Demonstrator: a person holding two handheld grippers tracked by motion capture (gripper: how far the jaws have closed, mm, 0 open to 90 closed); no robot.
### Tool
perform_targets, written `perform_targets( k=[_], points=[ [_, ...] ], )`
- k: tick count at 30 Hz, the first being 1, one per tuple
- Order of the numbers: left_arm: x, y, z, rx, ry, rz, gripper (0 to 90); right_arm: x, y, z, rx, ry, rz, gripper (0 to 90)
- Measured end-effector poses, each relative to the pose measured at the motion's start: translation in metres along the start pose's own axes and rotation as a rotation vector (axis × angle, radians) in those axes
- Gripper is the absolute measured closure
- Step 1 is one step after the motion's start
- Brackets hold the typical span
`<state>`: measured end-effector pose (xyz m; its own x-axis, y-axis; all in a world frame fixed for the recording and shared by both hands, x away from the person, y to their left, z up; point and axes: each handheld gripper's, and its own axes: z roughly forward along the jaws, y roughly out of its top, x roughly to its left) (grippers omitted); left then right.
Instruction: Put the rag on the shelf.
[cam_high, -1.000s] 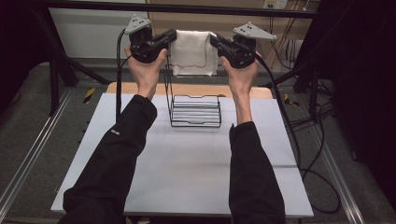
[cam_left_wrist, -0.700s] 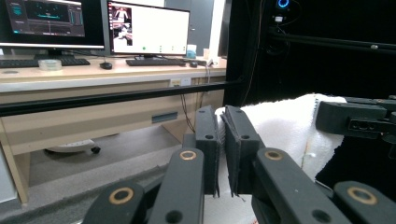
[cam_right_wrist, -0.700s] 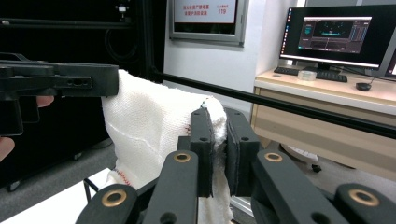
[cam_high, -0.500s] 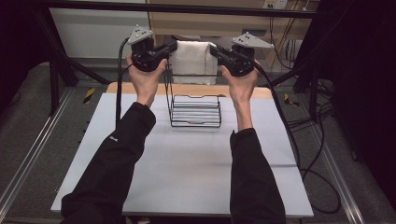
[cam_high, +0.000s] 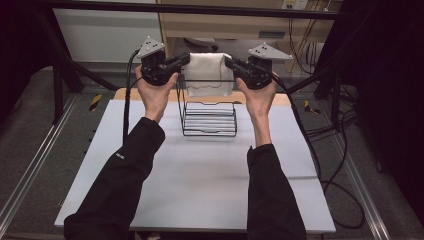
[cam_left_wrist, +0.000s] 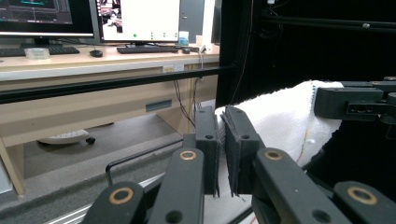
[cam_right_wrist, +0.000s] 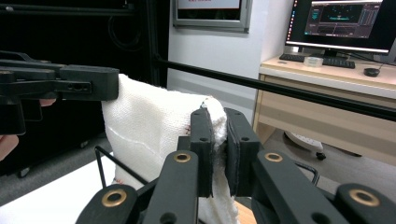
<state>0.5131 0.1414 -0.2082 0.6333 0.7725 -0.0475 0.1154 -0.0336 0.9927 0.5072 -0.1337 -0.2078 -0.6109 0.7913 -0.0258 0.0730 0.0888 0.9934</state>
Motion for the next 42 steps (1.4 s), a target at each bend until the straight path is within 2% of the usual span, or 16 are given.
perform_targets(
  k=[7, 16, 20, 29, 34, 42],
  points=[
    [0.001, -0.005, -0.001, 0.014, -0.009, -0.006, 84.4, 0.004, -0.003, -0.001, 0.014, -0.001, -0.004, 83.1],
    [-0.003, -0.010, -0.005, 0.026, -0.026, 0.013, 84.3, 0.004, -0.011, -0.007, 0.013, 0.004, 0.003, 83.1],
    [-0.005, -0.013, -0.008, 0.026, -0.029, 0.015, 84.3, 0.007, -0.013, -0.010, 0.017, 0.007, -0.011, 83.1],
    [-0.008, -0.018, -0.015, 0.056, -0.039, 0.036, 84.0, 0.012, -0.017, -0.015, 0.037, 0.017, -0.030, 83.0],
    [-0.012, -0.022, -0.019, 0.080, -0.056, 0.028, 83.6, 0.015, -0.022, -0.020, 0.060, 0.037, -0.044, 82.9],
    [-0.017, -0.029, -0.025, 0.119, -0.071, 0.038, 82.0, 0.020, -0.030, -0.027, 0.094, 0.062, -0.046, 82.7]
  ],
)
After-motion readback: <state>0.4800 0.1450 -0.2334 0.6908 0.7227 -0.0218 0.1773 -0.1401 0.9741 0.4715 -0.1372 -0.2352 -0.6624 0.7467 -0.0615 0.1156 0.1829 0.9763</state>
